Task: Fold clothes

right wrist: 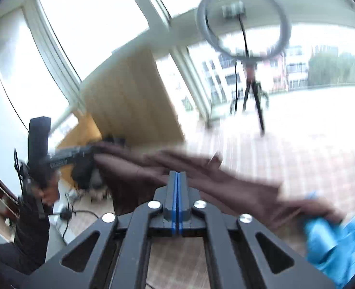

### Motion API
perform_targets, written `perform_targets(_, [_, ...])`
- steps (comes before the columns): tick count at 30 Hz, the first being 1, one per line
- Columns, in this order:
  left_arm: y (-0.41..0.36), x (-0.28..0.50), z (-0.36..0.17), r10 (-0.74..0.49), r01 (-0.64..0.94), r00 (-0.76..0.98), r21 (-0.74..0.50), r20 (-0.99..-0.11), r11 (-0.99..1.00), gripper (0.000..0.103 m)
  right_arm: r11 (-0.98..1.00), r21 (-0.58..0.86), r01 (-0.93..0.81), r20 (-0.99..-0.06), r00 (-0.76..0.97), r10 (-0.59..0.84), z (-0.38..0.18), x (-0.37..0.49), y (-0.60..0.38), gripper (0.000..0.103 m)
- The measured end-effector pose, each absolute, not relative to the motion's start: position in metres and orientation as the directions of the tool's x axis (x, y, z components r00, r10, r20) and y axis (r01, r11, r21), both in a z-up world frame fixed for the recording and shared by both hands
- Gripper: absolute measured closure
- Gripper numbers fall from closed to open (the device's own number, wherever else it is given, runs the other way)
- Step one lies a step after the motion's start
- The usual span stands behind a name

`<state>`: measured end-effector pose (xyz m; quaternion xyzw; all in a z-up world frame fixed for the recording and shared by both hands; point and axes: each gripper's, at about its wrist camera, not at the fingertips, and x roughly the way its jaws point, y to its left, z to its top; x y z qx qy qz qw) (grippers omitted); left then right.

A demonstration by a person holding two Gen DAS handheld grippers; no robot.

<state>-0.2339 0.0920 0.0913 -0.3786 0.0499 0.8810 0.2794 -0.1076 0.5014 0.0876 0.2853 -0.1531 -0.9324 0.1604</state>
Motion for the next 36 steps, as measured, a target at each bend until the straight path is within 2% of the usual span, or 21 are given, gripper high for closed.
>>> perform_targets(3, [0.069,-0.227,0.118,0.445,-0.512,-0.606,-0.105,-0.659,-0.852,0.095,-0.89,0.355,0.287,-0.385,-0.823,-0.419,0.155,-0.087,0.513,0.103])
perform_targets(5, [0.06,-0.228,0.124,0.429,-0.506,-0.625,-0.079,-0.652,-0.859,0.094,-0.921,0.302,0.245,-0.395,-0.847,-0.355,0.172,-0.086,0.511,0.102])
perform_targets(7, [0.061,-0.25,0.103,0.343,-0.48,-0.628,0.0,-0.699,-0.877,0.088,-0.94,0.247,0.235,-0.47,-0.819,-0.329,0.161,-0.101,0.498,0.1])
perform_targets(10, [0.057,-0.297,0.044,0.099,-0.364,-0.601,0.161,-0.793,-0.917,0.085,-0.933,0.28,0.226,-0.612,-0.707,-0.355,0.103,-0.129,0.476,0.08])
perform_targets(11, [0.049,-0.311,0.023,0.033,-0.321,-0.568,0.184,-0.823,-0.929,0.085,-0.923,0.3,0.241,-0.657,-0.65,-0.383,0.078,-0.137,0.466,0.071])
perform_targets(13, [0.028,-0.321,-0.001,-0.008,-0.262,-0.508,0.163,-0.861,-0.951,0.085,-0.908,0.327,0.262,-0.729,-0.541,-0.419,0.029,-0.151,0.435,0.067])
perform_targets(17, [-0.017,-0.284,-0.004,0.1,-0.221,-0.512,0.018,-0.853,-0.975,0.083,-0.871,0.308,0.383,-0.809,-0.377,-0.451,-0.044,-0.152,0.363,0.067])
perform_targets(20, [-0.039,-0.242,-0.007,0.132,-0.221,-0.513,-0.018,-0.848,-0.975,0.079,-0.831,0.246,0.499,-0.846,-0.307,-0.435,-0.074,-0.15,0.31,0.066])
perform_targets(22, [-0.05,-0.215,-0.016,0.15,-0.224,-0.502,-0.04,-0.852,-0.974,0.079,-0.794,0.154,0.588,-0.863,-0.311,-0.398,-0.079,-0.149,0.274,0.057])
perform_targets(23, [-0.053,-0.203,-0.023,0.16,-0.225,-0.489,-0.053,-0.858,-0.973,0.079,-0.776,0.102,0.623,-0.87,-0.322,-0.373,-0.081,-0.15,0.258,0.047])
perform_targets(24, [-0.055,-0.192,-0.032,0.174,-0.229,-0.473,-0.07,-0.863,-0.971,0.079,-0.763,0.043,0.645,-0.875,-0.344,-0.34,-0.084,-0.153,0.247,0.045])
perform_targets(26, [-0.051,-0.175,-0.05,0.214,-0.256,-0.442,-0.106,-0.871,-0.961,0.079,-0.73,-0.061,0.681,-0.881,-0.381,-0.281,-0.089,-0.159,0.226,0.045])
perform_targets(28, [-0.036,-0.163,-0.071,0.245,-0.301,-0.405,-0.124,-0.881,-0.946,0.078,-0.71,-0.097,0.698,-0.895,-0.372,-0.245,-0.095,-0.168,0.22,0.048])
perform_targets(30, [-0.013,-0.154,-0.088,0.286,-0.366,-0.377,-0.142,-0.881,-0.92,0.077,-0.74,-0.042,0.671,-0.908,-0.335,-0.252,-0.093,-0.185,0.232,0.088])
perform_targets(32, [0.014,-0.154,-0.102,0.272,-0.424,-0.387,-0.092,-0.881,-0.901,0.07,-0.78,0.023,0.625,-0.905,-0.318,-0.282,-0.084,-0.2,0.251,0.093])
perform_targets(36, [0.047,-0.174,-0.124,0.199,-0.438,-0.434,0.013,-0.879,-0.899,0.069,-0.831,0.088,0.549,-0.885,-0.34,-0.319,-0.061,-0.217,0.29,0.095])
